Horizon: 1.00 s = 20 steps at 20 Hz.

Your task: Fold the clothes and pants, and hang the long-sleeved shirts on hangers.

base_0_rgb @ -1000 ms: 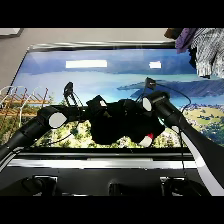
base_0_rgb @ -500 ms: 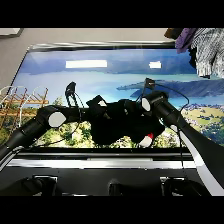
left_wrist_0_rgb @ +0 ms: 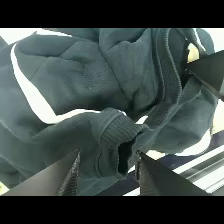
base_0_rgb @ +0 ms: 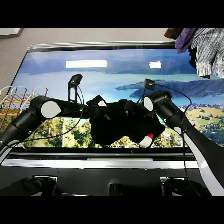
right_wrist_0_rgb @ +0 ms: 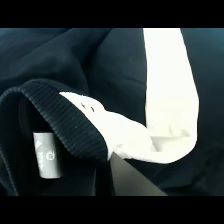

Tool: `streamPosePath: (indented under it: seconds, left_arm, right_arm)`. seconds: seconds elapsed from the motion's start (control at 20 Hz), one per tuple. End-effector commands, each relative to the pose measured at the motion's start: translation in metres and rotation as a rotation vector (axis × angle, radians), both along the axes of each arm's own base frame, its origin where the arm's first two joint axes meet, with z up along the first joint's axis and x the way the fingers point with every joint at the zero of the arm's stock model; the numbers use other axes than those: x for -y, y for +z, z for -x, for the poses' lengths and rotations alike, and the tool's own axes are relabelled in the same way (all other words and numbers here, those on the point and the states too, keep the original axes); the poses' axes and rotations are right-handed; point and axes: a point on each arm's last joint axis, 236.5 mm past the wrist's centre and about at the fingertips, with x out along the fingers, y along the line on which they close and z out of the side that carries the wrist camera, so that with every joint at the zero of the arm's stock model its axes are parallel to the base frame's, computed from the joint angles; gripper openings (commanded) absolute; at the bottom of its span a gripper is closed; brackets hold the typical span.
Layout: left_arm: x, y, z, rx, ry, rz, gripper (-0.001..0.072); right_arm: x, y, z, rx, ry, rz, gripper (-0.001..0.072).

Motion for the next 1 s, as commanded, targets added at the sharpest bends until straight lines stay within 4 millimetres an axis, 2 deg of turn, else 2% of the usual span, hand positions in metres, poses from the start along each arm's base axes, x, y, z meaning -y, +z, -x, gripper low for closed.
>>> streamPosePath:
  seconds: [0.0, 0.2, 0.45, 0.65, 0.8, 0.95]
  left_arm:
    - [0.002, -0.002, 0.005, 0.038, -0.175, -0.086, 0.0407]
    - [-0.002, -0.013, 0.013, 0.087, -0.379, -0.183, 0.0407]
    - [-0.010, -0.025, -0.009, 0.163, -0.427, -0.283, 0.0407]
    - [0.001, -0.015, -0.027, 0.232, -0.507, -0.309, 0.0407]
    - [0.009, -0.023, -0.018, 0.224, -0.669, -0.359, 0.0407]
    - [0.022, -0.032, -0.007, 0.217, -0.752, -0.360, 0.0406]
  right_arm:
    - [-0.005, 0.000, 0.004, -0.016, 0.002, -0.023, 0.0045]
    - [-0.005, 0.000, 0.004, -0.018, 0.001, -0.023, 0.0045]
    - [-0.007, 0.000, 0.006, -0.026, -0.004, -0.033, 0.0045]
    - [-0.007, 0.000, 0.007, -0.031, -0.004, -0.031, 0.0045]
    - [-0.005, -0.002, 0.010, -0.045, -0.003, -0.022, 0.0045]
    - [-0.004, -0.002, 0.011, -0.049, -0.003, -0.021, 0.0045]
